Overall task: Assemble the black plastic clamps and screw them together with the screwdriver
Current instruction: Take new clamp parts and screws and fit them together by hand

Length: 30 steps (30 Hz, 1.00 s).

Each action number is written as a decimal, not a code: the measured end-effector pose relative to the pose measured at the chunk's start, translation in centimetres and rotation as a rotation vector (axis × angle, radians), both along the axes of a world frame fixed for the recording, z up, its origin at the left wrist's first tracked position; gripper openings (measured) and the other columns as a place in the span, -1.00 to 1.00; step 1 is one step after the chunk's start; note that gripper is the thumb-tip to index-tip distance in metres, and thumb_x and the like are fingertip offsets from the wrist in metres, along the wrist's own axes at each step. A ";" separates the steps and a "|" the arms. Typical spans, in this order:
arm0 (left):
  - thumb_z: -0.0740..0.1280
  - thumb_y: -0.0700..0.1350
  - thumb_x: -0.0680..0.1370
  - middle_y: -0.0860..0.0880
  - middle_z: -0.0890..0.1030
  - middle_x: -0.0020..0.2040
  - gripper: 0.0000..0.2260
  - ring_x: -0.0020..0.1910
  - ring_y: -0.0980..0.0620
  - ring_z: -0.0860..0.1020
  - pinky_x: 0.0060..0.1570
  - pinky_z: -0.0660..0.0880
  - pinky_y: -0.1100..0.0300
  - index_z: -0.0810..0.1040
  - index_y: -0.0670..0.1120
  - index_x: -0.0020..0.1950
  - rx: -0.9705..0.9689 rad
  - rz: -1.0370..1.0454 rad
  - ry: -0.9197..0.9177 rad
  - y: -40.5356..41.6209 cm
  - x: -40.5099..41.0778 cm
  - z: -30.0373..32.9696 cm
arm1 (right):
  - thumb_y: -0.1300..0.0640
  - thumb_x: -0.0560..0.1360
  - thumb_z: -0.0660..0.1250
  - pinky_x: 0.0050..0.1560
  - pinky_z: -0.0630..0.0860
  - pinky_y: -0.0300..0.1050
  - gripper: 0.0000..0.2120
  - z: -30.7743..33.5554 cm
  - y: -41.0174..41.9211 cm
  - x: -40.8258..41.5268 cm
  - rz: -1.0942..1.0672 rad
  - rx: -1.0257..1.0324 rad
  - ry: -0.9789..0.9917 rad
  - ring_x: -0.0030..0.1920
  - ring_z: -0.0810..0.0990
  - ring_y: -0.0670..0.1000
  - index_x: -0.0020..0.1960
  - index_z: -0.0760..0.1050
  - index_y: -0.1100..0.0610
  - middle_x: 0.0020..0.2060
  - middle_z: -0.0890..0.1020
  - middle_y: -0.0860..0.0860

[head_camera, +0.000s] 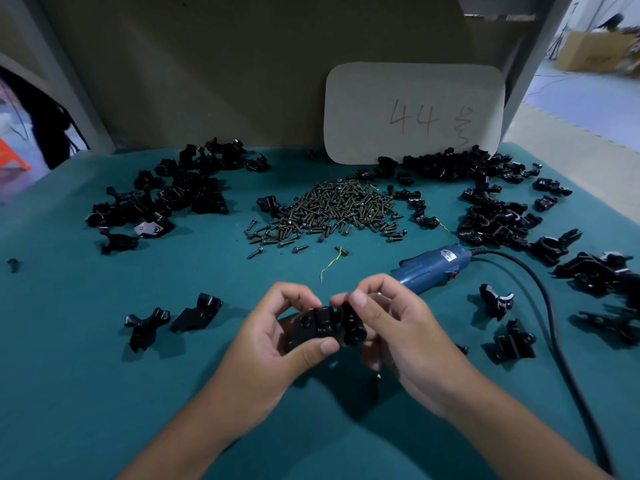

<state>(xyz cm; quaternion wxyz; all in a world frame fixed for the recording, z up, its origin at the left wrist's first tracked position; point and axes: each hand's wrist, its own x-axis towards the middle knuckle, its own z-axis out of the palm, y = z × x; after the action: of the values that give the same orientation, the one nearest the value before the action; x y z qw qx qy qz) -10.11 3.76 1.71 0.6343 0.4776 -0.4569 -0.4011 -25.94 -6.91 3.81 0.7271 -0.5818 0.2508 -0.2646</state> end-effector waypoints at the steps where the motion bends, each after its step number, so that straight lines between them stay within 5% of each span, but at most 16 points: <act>1: 0.53 -0.06 0.42 0.09 0.58 -0.06 -0.72 -0.17 0.07 0.59 -0.15 0.57 0.22 0.54 0.08 0.06 0.014 0.007 -0.040 0.1 0.0 -0.1 | -0.16 0.46 0.46 -0.47 0.40 -0.21 -0.78 0.1 0.0 -0.1 -0.001 0.012 -0.003 -0.35 0.55 -0.04 -0.15 0.57 -0.02 0.01 0.69 0.08; 6: 0.39 0.11 0.54 0.12 0.63 0.12 -0.74 0.10 0.14 0.61 0.07 0.47 0.36 0.55 0.18 0.22 0.015 0.091 -0.256 0.1 -0.3 -0.5 | -0.05 0.40 0.49 -0.31 0.54 -0.23 -0.65 0.3 -0.1 -0.1 0.075 0.177 -0.068 -0.29 0.61 -0.11 0.07 0.65 0.15 -0.17 0.67 0.01; 10: 0.39 0.15 0.53 -0.01 0.62 0.15 -0.70 0.18 -0.03 0.60 0.16 0.49 0.25 0.55 0.18 0.25 0.005 0.133 -0.245 -0.1 -0.1 -0.7 | 0.37 0.33 0.55 0.07 0.59 -0.22 -0.44 0.4 -0.5 -0.5 0.187 0.229 -0.102 0.07 0.68 0.02 0.31 0.58 0.20 0.16 0.69 0.15; 14: 0.39 0.23 0.53 0.01 0.61 0.13 -0.66 0.16 -0.02 0.60 0.14 0.48 0.26 0.55 0.15 0.25 -0.010 0.149 -0.275 -0.1 -0.2 -0.8 | 0.42 0.27 0.58 -0.02 0.61 -0.22 -0.53 0.0 0.0 0.0 0.111 0.116 -0.046 -0.05 0.66 0.01 0.13 0.67 0.10 0.06 0.70 0.07; 21: 0.35 0.27 0.54 0.10 0.57 0.07 -0.71 0.06 0.07 0.59 0.05 0.46 0.35 0.54 0.22 0.22 -0.027 0.182 -0.364 0.0 -0.6 -0.8 | 0.08 0.39 0.53 -0.40 0.51 -0.24 -0.89 0.4 0.2 -0.2 -0.005 -0.188 0.107 -0.28 0.67 -0.04 -0.12 0.63 0.00 -0.11 0.72 0.03; 25: 0.36 0.19 0.53 0.15 0.57 0.02 -0.76 -0.01 0.15 0.57 0.01 0.43 0.40 0.55 0.24 0.19 -0.011 0.212 -0.355 0.1 -0.5 -0.9 | 0.17 0.62 0.35 -0.30 0.37 -0.31 -0.82 -0.1 0.0 -0.2 0.031 -0.255 0.175 -0.32 0.43 -0.17 -0.10 0.56 -0.07 -0.21 0.58 -0.06; 30: 0.35 0.18 0.51 0.15 0.57 0.00 -0.76 -0.04 0.18 0.57 -0.01 0.43 0.41 0.55 0.24 0.17 -0.004 0.254 -0.348 0.2 -0.4 -0.7 | 0.19 0.48 0.28 -0.34 0.29 -0.26 -0.84 0.1 0.0 -0.2 0.106 0.097 0.057 -0.30 0.36 -0.11 -0.15 0.60 -0.02 -0.16 0.49 0.01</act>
<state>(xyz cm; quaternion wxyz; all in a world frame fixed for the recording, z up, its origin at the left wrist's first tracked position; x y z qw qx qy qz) -10.54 3.95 1.03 0.5924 0.5918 -0.4965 -0.2286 -26.14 -6.92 3.94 0.7600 -0.5657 0.2527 -0.1964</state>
